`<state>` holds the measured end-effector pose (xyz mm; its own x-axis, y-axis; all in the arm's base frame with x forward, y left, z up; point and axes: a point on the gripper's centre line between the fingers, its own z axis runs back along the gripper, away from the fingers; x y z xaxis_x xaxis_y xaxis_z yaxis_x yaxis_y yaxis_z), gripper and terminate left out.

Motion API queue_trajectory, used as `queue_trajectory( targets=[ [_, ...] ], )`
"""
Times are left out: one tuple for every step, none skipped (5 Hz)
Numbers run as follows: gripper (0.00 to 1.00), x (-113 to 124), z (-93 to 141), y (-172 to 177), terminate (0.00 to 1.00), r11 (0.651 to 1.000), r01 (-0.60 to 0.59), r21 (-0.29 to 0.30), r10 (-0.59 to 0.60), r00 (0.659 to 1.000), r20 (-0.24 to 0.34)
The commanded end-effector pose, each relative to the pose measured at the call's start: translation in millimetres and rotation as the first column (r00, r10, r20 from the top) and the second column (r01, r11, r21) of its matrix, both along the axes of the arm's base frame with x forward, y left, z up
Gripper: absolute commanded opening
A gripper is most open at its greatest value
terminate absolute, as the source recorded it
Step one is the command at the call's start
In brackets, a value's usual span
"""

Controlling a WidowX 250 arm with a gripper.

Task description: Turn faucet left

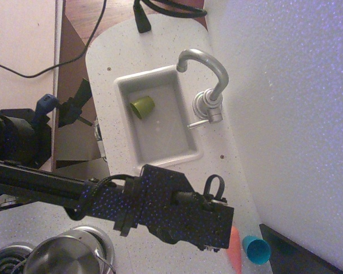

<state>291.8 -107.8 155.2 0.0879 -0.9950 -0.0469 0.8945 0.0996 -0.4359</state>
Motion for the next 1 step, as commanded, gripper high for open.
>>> queue_trajectory(
  targets=[
    [1.0, 0.1, 15.5, 0.3, 1.0, 1.0, 0.0, -0.016, 0.001, 0.999, 0.046]
  ],
)
